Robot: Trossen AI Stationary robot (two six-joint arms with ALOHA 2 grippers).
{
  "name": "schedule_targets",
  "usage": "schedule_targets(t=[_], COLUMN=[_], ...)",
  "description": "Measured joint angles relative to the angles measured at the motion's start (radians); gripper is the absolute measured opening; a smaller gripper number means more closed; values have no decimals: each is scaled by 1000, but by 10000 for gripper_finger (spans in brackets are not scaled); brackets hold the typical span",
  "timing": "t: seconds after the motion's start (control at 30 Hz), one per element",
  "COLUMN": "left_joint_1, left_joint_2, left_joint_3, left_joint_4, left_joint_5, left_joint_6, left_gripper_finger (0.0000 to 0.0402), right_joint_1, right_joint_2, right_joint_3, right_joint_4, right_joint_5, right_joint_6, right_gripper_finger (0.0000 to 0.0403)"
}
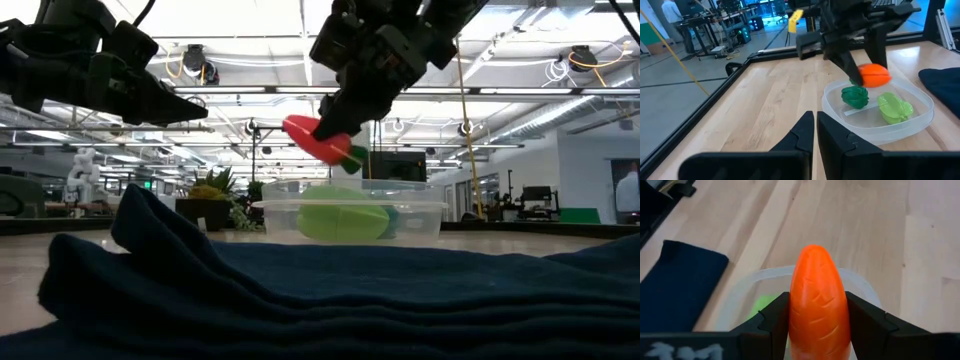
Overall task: Pick and placing Produce into tupperware
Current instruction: Put the carrot into the transparent bin
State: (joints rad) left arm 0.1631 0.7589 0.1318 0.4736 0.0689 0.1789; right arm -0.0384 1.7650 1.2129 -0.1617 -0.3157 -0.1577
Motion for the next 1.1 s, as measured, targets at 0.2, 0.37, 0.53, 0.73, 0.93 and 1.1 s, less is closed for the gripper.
schedule_targets(t=[0.2,0.37,0.53,0.73,0.93,1.1], left_joint_1=[0,0,0,0,0,0], left_joint_2=[0,0,0,0,0,0], left_joint_3=[0,0,0,0,0,0], left_joint_4=[0,0,-1,-2,-2,-2], left_joint_5=[0,0,0,0,0,0], left_joint_6=[-1,-1,-1,-1,-1,-1], left_gripper_finger=[26,26,26,26,26,26], right_joint_1=[1,2,-2,-6,-13,-16], right_joint_2=[60,83,85,85,86,86], right_joint_3=[0,0,0,0,-51,-87], right_joint_4=[46,83,76,76,104,192], right_joint_5=[1,0,1,1,1,1], right_joint_6=[-24,-74,-100,-97,-129,-135], right_gripper_finger=[157,157,157,157,157,157])
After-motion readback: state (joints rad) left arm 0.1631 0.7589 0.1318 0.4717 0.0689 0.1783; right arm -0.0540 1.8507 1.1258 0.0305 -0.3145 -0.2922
